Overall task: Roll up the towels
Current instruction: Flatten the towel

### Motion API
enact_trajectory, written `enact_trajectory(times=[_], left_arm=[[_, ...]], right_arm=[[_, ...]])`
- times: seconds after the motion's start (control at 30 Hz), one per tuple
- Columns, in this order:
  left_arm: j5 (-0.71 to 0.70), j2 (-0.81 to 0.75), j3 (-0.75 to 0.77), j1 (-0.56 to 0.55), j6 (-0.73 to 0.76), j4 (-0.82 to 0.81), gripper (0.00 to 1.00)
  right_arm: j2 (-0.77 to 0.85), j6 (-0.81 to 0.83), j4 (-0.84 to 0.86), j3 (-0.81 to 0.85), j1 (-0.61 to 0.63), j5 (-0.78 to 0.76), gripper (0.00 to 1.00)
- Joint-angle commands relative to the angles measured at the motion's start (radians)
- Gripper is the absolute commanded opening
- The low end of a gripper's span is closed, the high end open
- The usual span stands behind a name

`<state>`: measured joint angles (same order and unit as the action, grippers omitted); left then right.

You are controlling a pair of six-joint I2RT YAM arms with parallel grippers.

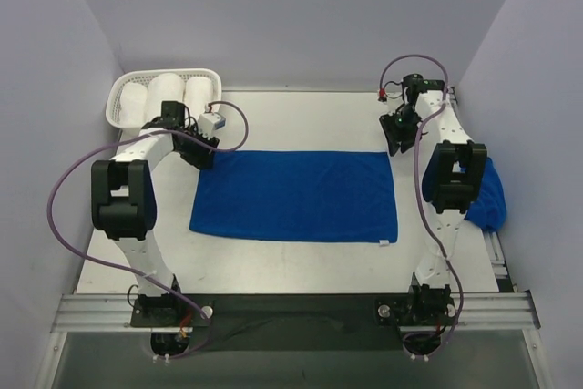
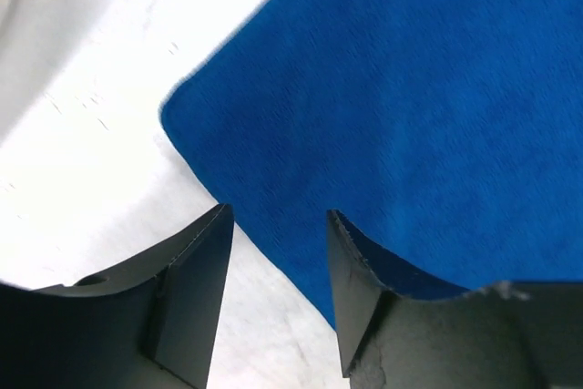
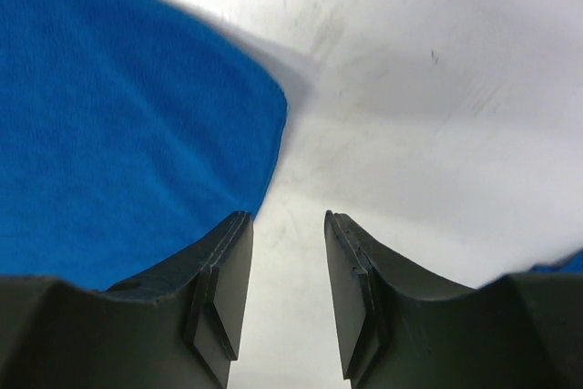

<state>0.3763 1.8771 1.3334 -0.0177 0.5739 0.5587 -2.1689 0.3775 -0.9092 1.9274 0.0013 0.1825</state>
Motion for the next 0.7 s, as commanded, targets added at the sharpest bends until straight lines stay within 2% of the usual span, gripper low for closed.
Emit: enact_trajectory(times=[0.0, 0.2, 0.67], left_arm=[[0.015, 0.043, 0.073, 0.007, -0.043, -0.109, 0.57], [-0.007, 0.094, 0.099, 0.007, -0.037, -0.143, 0.61], [-0.074, 0.143, 0.128, 0.009, -0.065, -0.195, 0.59]], right_arm=[[-0.048, -0.035, -0.054, 0.096, 0.002, 0.044, 0.38], [-0.144, -0.045, -0.053, 0.145, 0.002, 0.049, 0.40], [-0.200, -0.032, -0.053, 0.177, 0.006, 0.048, 0.40]])
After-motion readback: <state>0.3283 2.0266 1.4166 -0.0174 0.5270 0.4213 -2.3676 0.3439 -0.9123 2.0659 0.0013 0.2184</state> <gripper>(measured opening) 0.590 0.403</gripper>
